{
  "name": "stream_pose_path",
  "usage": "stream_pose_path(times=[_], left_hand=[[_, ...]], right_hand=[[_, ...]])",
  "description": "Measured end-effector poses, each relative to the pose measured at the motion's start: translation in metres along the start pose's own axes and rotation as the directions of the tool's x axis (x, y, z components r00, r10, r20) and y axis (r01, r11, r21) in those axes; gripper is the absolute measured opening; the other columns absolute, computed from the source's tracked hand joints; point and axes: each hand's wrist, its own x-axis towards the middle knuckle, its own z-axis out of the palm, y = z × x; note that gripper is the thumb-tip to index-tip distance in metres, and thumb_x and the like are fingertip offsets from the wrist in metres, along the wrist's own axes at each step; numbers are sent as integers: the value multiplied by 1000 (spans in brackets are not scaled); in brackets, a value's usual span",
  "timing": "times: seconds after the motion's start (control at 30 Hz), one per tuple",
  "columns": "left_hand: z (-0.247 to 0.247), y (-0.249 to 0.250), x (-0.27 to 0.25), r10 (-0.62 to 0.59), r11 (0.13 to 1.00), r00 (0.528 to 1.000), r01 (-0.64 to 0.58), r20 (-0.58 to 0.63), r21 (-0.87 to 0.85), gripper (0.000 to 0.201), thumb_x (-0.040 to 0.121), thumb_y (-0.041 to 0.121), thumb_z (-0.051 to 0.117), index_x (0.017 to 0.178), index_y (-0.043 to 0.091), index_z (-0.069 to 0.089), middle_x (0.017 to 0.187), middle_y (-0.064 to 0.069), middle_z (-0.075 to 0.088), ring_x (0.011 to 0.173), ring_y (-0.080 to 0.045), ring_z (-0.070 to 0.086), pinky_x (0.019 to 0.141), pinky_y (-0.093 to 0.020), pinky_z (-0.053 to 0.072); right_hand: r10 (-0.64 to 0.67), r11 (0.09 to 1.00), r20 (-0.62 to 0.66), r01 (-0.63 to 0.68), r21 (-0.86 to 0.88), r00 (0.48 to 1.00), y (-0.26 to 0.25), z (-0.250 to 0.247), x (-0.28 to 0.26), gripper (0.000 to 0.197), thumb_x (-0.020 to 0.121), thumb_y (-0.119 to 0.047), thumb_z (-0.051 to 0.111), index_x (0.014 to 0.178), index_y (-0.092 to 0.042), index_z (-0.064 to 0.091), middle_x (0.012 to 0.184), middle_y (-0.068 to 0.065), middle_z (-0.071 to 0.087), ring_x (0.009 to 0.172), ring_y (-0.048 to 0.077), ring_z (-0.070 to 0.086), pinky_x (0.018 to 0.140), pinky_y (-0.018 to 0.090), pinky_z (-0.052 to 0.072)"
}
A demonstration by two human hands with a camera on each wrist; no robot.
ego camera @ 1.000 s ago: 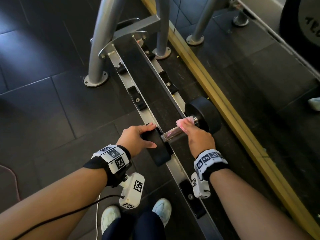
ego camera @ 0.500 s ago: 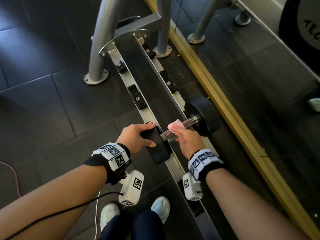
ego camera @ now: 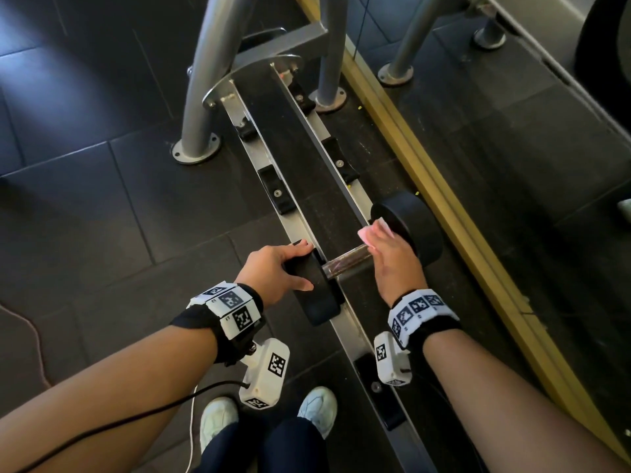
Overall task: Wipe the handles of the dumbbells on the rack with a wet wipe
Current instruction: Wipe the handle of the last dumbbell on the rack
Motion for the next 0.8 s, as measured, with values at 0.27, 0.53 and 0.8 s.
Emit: stream_pose_path(times=[0.27,0.53,0.8], left_hand=[[1,-2,0,14,1000,999,-14,-35,-8,72,76,18,83,138,40,53,146,21,47,138,-8,41,111,-22,25],[-1,-1,1,9,1000,1000,-9,-12,-9,73,76,19,83,139,40,52,148,18,46,140,-10,39,115,-28,27],[1,-5,2,12,1000,999,-12,-34,-11,72,75,20,84,137,42,53,146,21,47,137,-7,41,108,-20,24]], right_hand=[[-58,991,126,42,124,990,-30,36,-34,36,98,-17,49,132,-32,54,146,-8,45,142,8,33,118,35,30],[141,902,-101,-86,423,985,-6,7,-22,38,96,-38,35,126,-36,58,145,-17,44,133,-20,26,110,12,26],[-78,978,74,62,197,994,-16,31,-37,45,99,-4,48,138,-26,52,151,-6,43,145,12,32,119,40,27]])
